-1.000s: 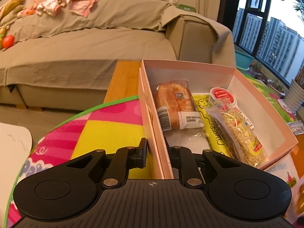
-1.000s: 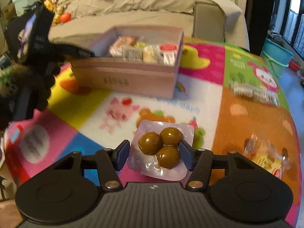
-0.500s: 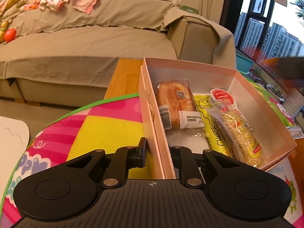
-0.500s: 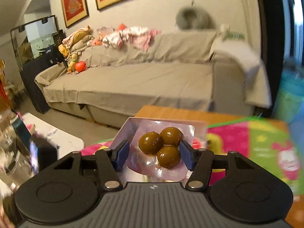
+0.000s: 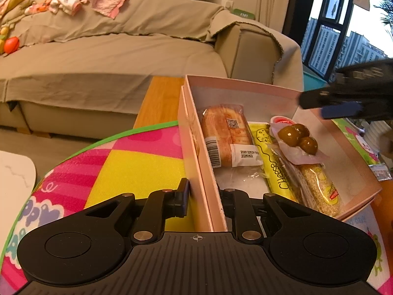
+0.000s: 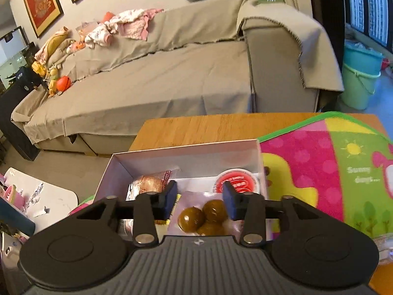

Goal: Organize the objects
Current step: 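Place the chestnut tray on top of the snacks in the box, release, then grasp the clear barcoded candy packet with the right gripper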

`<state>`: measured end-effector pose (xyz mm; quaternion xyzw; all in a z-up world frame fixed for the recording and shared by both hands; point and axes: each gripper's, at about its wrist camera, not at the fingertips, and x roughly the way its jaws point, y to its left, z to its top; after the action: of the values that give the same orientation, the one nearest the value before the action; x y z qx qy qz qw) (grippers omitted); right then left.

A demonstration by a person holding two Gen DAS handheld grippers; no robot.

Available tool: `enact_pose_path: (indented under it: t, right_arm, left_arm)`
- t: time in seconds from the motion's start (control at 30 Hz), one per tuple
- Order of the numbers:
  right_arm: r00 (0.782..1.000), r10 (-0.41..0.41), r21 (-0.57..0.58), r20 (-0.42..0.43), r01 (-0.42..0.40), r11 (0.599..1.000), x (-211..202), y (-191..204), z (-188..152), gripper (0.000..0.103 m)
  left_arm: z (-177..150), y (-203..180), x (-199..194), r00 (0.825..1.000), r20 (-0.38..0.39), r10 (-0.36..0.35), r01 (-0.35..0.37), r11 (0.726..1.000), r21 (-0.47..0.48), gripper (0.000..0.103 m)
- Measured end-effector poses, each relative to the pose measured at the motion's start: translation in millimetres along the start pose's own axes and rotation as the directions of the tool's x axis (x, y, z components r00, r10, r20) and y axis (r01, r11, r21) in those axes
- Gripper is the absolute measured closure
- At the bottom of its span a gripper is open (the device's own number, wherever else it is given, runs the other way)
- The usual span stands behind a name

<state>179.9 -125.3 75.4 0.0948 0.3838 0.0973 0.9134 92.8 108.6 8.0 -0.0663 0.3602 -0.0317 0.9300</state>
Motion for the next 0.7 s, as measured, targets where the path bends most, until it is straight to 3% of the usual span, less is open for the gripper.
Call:
enact_pose_path:
  t: [0.07,0.23,0.43,0.6,0.7]
  right_arm:
    - [1.0,-0.006,-0.025,0.028,0.007,1.0,-16,-4,-5,0.043]
    - [0.996,-0.041,-0.037,0.084,0.044,0.998,-66,-32,-29,0.034]
    - [0.97,-0.215,0.041,0.111,0.212,0.976,-109,-99,-48,0.017]
    - [0.944,-0.33,0.208,0.014,0.32,0.924,-101,-165,-51,0.016]
    - [0.948,-0.309,0.335,-0.077,0.317,0.887,-87,-195,-63,0.016]
  left_arm:
    - [0,0,0,1.0,0.0,0.0,0.0,1.0,-0.001,0.083]
    - [1,0,0,1.0,0.0,-0.001,0.001,1.0,-0.008,0.083]
    - [0,0,0,1.0,-0.002,0.004,-0.004,1.0,-0.021,0.084]
    - [-1,-1,-1,1.0,-0.007,0.011,-0.011,1.0,-0.015,0.084]
    - [-1,-1,-1,1.0,-0.012,0.012,-0.012,1.0,-0.017,0.084]
